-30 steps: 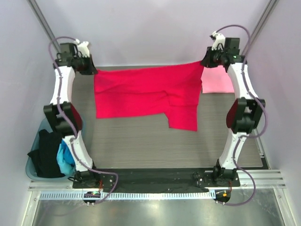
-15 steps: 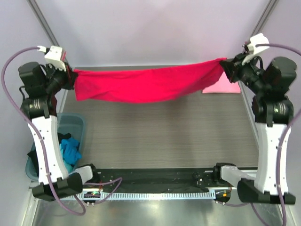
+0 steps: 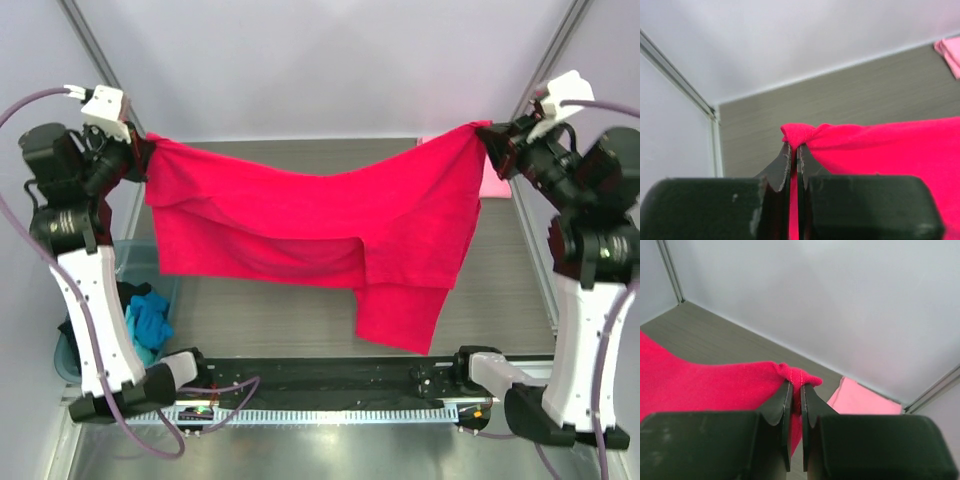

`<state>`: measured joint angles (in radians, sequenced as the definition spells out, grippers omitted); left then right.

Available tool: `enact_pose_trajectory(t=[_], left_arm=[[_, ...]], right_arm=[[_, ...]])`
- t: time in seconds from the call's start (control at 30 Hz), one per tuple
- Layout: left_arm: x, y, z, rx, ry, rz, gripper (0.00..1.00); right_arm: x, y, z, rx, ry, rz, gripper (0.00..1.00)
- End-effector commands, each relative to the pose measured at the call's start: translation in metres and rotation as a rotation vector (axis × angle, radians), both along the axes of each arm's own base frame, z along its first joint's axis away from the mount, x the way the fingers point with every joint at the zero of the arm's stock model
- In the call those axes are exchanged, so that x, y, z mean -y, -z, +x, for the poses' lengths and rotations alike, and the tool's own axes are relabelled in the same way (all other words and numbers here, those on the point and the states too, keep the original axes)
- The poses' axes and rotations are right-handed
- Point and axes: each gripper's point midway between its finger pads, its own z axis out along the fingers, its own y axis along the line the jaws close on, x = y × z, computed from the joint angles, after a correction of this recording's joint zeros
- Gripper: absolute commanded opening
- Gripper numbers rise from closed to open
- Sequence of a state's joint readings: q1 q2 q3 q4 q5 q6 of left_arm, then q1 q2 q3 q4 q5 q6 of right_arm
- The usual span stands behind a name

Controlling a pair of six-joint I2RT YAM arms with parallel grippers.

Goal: Fold and stack the t-shirts
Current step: Fold the tshirt

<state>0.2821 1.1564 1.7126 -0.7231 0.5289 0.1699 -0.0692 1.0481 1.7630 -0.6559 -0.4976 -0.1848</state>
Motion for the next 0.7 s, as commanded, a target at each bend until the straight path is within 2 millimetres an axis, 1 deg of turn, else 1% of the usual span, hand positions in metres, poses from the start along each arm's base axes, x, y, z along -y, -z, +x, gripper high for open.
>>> enact_pose_trajectory(t=[0.0, 0.07, 0.1, 0.13, 0.17, 0.2, 0.23, 0.27, 0.3, 0.33, 0.37, 0.4, 0.43, 0.47, 0.5, 0.53, 0.57, 0.6, 0.63, 0.67], left_arm=[[-0.009, 0.064, 0.033, -0.202, 0.026, -0.038, 0.0], [-0.009, 0.09, 0.041, -0.263, 0.044, -0.044, 0.0], [-0.01, 0.123, 0.051, -0.343, 0.057, -0.054, 0.0], [-0.01, 0.139, 0.055, -0.383, 0.064, -0.052, 0.0], [-0.005, 0.161, 0.059, -0.436, 0.085, -0.057, 0.0], [0.0, 0.202, 0.067, -0.536, 0.105, -0.068, 0.0], [-0.001, 0.226, 0.071, -0.597, 0.109, -0.082, 0.0], [0.006, 0.247, 0.076, -0.645, 0.134, -0.092, 0.0], [0.008, 0.271, 0.079, -0.696, 0.141, -0.105, 0.0], [0.01, 0.309, 0.091, -0.777, 0.15, -0.131, 0.0], [0.014, 0.325, 0.097, -0.811, 0.155, -0.14, 0.0], [0.013, 0.336, 0.11, -0.827, 0.152, -0.154, 0.0], [0.013, 0.364, 0.121, -0.883, 0.138, -0.192, 0.0], [0.011, 0.376, 0.13, -0.905, 0.125, -0.207, 0.0], [0.006, 0.371, 0.151, -0.874, 0.105, -0.205, 0.0], [0.004, 0.374, 0.161, -0.871, 0.096, -0.211, 0.0], [0.001, 0.383, 0.176, -0.875, 0.082, -0.223, 0.0], [-0.002, 0.385, 0.185, -0.867, 0.067, -0.222, 0.0], [-0.004, 0.388, 0.193, -0.86, 0.057, -0.224, 0.01], [-0.007, 0.389, 0.206, -0.848, 0.042, -0.23, 0.0]], right_arm=[[0.004, 0.056, 0.058, -0.171, -0.004, 0.007, 0.01], [0.004, 0.082, 0.076, -0.228, -0.014, 0.009, 0.01], [0.002, 0.106, 0.084, -0.285, -0.028, 0.014, 0.01], [0.002, 0.131, 0.099, -0.351, -0.036, 0.019, 0.01], [0.001, 0.147, 0.107, -0.387, -0.045, 0.023, 0.01], [-0.002, 0.188, 0.121, -0.486, -0.064, 0.034, 0.01], [-0.002, 0.207, 0.126, -0.534, -0.07, 0.038, 0.01], [-0.004, 0.226, 0.134, -0.562, -0.076, 0.038, 0.01], [-0.005, 0.257, 0.138, -0.627, -0.073, 0.048, 0.01], [-0.004, 0.288, 0.152, -0.676, -0.06, 0.043, 0.01], [-0.004, 0.307, 0.158, -0.712, -0.057, 0.036, 0.01], [-0.003, 0.319, 0.166, -0.729, -0.061, 0.019, 0.01], [0.0, 0.335, 0.176, -0.758, -0.049, 0.008, 0.01], [0.002, 0.365, 0.188, -0.821, -0.042, 0.002, 0.01], [0.005, 0.364, 0.206, -0.803, -0.035, -0.013, 0.01], [0.007, 0.369, 0.218, -0.803, -0.027, -0.024, 0.01], [0.01, 0.396, 0.231, -0.853, -0.013, -0.03, 0.01], [0.012, 0.382, 0.252, -0.807, -0.004, -0.034, 0.01], [0.014, 0.383, 0.262, -0.805, 0.0, -0.036, 0.01], [0.015, 0.388, 0.272, -0.806, 0.007, -0.039, 0.01]])
